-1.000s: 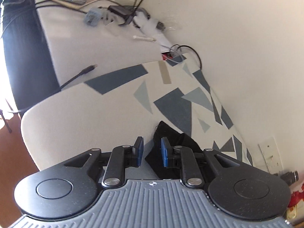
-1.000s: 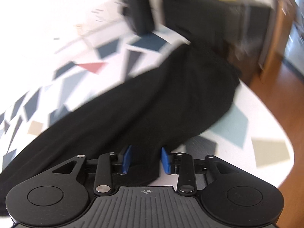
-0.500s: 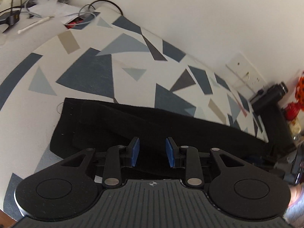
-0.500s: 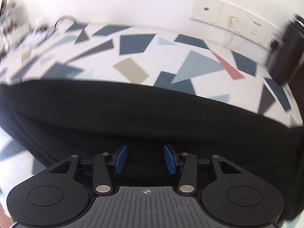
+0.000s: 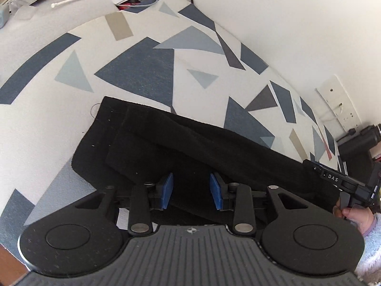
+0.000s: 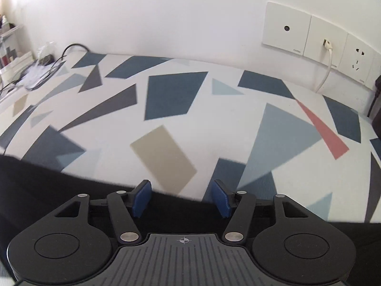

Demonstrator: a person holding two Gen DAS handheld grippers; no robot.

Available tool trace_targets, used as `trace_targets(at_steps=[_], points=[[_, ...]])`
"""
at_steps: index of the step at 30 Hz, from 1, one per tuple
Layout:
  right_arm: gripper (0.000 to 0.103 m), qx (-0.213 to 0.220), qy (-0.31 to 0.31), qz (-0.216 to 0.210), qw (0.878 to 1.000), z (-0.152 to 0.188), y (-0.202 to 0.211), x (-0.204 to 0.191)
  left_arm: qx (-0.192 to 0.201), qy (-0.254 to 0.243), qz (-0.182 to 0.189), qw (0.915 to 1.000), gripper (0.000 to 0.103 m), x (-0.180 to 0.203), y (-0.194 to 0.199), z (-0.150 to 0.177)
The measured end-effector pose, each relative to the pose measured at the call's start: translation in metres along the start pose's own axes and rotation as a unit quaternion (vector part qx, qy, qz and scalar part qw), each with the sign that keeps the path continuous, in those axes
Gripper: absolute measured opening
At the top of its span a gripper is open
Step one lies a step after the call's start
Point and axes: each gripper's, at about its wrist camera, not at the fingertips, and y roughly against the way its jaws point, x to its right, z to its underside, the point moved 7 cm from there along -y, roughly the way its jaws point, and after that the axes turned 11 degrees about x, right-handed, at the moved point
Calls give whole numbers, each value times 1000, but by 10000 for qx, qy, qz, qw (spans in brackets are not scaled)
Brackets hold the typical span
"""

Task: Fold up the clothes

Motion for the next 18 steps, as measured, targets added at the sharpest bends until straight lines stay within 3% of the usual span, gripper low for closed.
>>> trace_targets(at_steps=[3,6,8,12,15,16,18], points=[[53,147,-225,-402,9988,-11,11,-7,111,-15,-10,9999,42,-6,2,-14],[62,99,47,-872,9961,-8,29,-28,172,-106,41,9998,45,-9,2,-27],[63,-60,371,-1071,9935,3,37,-43,65,-399,140,9991,51,-5,-7,-32],[63,-268,743,-1025,9916,23,48,-58,-129,-950,137,9953,51,0,-23,-37],[67,-261,879,-1220,9883,30,60,-73,-13,-909,388,9951,51,2,-22,-46],[73,-238,1006,-1146,9880,33,60,-78,-31,-877,420,9953,52,0,-23,-48],[73,-250,1179,-1001,9877,38,59,-86,-98,-842,419,9955,52,-5,-27,-52]])
